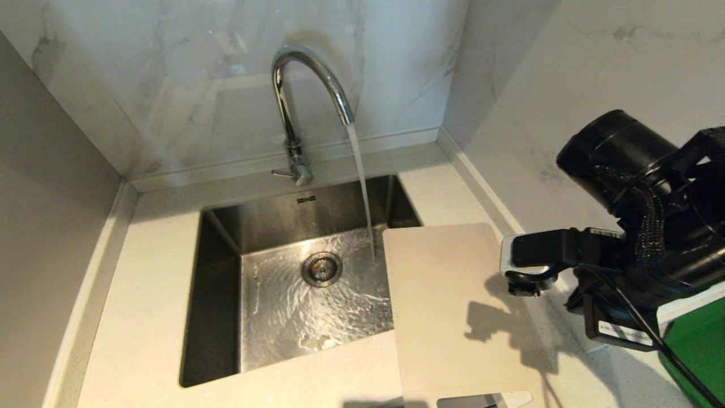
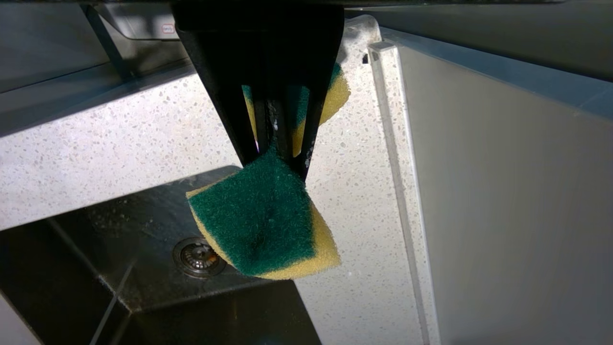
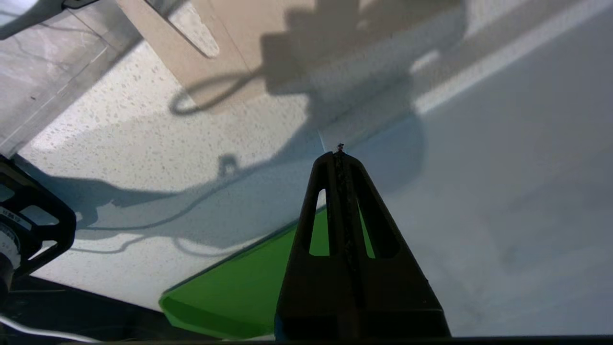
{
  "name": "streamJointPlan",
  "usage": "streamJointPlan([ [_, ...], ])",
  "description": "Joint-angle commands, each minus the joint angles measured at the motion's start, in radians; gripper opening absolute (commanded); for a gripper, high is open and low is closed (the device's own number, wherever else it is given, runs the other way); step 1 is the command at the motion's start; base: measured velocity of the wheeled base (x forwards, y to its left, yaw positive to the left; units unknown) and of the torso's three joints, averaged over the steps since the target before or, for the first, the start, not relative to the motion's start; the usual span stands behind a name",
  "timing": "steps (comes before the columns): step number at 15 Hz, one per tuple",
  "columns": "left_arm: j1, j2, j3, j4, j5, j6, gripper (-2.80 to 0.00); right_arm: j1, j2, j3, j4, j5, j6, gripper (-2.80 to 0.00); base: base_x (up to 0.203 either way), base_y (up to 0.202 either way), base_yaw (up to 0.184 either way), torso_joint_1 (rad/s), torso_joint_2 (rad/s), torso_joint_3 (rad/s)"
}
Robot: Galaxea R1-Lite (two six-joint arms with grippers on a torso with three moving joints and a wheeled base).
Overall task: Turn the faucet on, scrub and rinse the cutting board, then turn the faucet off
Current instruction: Pick up the cutting board
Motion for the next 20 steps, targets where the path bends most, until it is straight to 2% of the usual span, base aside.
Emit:
streamJointPlan([
  [1, 0.001, 0.000, 0.000, 0.000, 0.000, 0.000, -2.80, 0.035, 0.024, 0.017, 0.004, -0.001, -0.004, -2.80, 0.000, 0.000, 0.000, 0.000, 0.00, 0.000],
  [4, 0.000, 0.000, 0.000, 0.000, 0.000, 0.000, -2.80, 0.035, 0.016, 0.131, -0.072, 0.007, -0.003, -2.80, 0.000, 0.000, 0.000, 0.000, 0.00, 0.000],
  [5, 0.001, 0.000, 0.000, 0.000, 0.000, -0.001, -2.80, 0.036, 0.009, 0.191, -0.126, 0.008, -0.006, 0.00, 0.000, 0.000, 0.000, 0.000, 0.00, 0.000],
  [8, 0.000, 0.000, 0.000, 0.000, 0.000, 0.000, -2.80, 0.054, -0.008, 0.347, -0.307, 0.031, -0.022, 0.00, 0.000, 0.000, 0.000, 0.000, 0.00, 0.000],
  [12, 0.000, 0.000, 0.000, 0.000, 0.000, 0.000, -2.80, 0.078, -0.046, 0.473, -0.372, 0.071, -0.029, 0.00, 0.000, 0.000, 0.000, 0.000, 0.00, 0.000],
  [16, 0.000, 0.000, 0.000, 0.000, 0.000, -0.002, -2.80, 0.116, -0.048, 0.499, -0.399, 0.081, -0.055, 0.00, 0.000, 0.000, 0.000, 0.000, 0.00, 0.000],
  [17, 0.000, 0.000, 0.000, 0.000, 0.000, 0.000, -2.80, 0.129, -0.043, 0.497, -0.421, 0.100, -0.053, 0.00, 0.000, 0.000, 0.000, 0.000, 0.00, 0.000],
  [19, 0.000, 0.000, 0.000, 0.000, 0.000, 0.000, -2.80, 0.128, -0.042, 0.518, -0.474, 0.203, -0.062, 0.00, 0.000, 0.000, 0.000, 0.000, 0.00, 0.000],
  [20, 0.000, 0.000, 0.000, 0.000, 0.000, 0.000, -2.80, 0.127, -0.040, 0.531, -0.494, 0.226, -0.096, 0.00, 0.000, 0.000, 0.000, 0.000, 0.00, 0.000],
])
